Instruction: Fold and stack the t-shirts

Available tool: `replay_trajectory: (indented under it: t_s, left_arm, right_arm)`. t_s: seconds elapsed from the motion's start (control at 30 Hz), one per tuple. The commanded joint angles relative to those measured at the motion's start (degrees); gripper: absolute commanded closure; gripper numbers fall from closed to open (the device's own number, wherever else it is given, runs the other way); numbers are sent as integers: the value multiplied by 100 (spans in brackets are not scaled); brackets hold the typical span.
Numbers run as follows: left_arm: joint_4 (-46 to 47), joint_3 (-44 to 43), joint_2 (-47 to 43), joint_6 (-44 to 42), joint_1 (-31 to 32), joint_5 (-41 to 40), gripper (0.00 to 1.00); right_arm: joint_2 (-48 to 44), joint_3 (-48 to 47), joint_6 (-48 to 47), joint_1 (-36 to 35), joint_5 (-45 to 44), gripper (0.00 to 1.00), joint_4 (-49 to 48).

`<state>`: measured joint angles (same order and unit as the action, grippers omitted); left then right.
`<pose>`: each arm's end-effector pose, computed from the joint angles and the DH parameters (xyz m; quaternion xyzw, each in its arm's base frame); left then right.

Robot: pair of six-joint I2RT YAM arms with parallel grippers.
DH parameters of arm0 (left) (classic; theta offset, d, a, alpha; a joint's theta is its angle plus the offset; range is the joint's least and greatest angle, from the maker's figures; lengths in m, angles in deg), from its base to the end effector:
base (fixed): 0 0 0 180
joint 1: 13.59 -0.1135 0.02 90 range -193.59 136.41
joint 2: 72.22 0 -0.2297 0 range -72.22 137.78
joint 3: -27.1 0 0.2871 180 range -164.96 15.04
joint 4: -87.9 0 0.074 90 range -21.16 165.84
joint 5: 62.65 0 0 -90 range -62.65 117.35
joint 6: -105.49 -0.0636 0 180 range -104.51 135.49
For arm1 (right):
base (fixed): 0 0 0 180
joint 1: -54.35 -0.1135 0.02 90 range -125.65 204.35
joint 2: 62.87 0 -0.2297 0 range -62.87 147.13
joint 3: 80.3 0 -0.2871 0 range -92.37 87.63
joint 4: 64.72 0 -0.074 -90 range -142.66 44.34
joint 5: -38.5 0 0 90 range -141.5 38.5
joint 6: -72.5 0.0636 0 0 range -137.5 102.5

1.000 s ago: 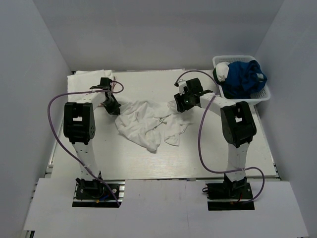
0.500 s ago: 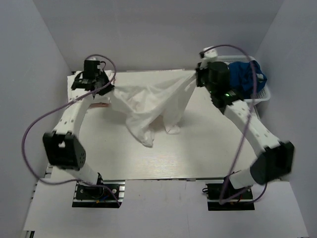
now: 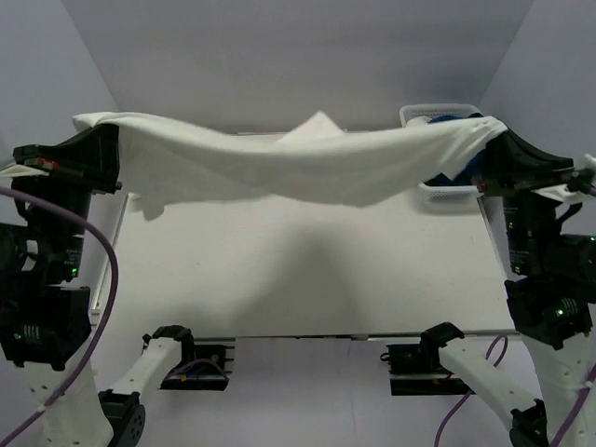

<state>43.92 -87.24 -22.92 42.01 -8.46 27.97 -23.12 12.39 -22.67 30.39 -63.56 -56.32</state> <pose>0.1192 -0.0114 0.5974 -0.1006 0.5570 -0.2278 0.7923 0.1358 0.0458 0.5583 -0.0155 0.4370 0.1021 0.8935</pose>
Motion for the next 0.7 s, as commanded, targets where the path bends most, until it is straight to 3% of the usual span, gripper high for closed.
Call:
replay_trajectory:
  t_s: [0.0, 0.13, 0.27, 0.37, 0.43, 0.5, 0.53, 0.57, 0.6, 0.67]
  left_arm:
    - [-359, -55, 238, -112, -47, 70, 100]
    - [-359, 216, 343, 19, -47, 210, 100]
    - [-157, 1270, 756, 178, -47, 377, 100]
    - [-8, 2306, 1134, 326, -47, 264, 100]
    - [238, 3147, 1344, 389, -47, 53, 80]
    - [292, 3485, 1862, 459, -99, -246, 60]
    - [153, 3565, 2090, 459, -99, -360, 3]
    - [-58, 3470, 2345, 563, -99, -483, 0]
    - [-669, 3321, 2852, 625, -99, -632, 0]
    - [-1060, 2916, 3155, 679, -3, -878, 0]
  right_arm:
    - [-133, -114, -212, 6, -165, 100, -179]
    - [23, 53, -265, 6, -841, 100, -47]
    - [436, 615, -117, 24, -1378, 100, -38]
    - [902, 1579, 200, 32, -1704, 100, 76]
    - [1210, 2414, 725, 76, -1765, 100, 6]
    - [1728, 2724, 1017, 102, -1669, 68, -143]
    - [1895, 2891, 1175, 146, -1573, 55, -213]
    - [2436, 2797, 1307, 173, -1528, 40, 4]
    - [2624, 2665, 1595, 208, -1493, 10, 919]
    - [3187, 2137, 1913, 269, -1388, 10, 1322]
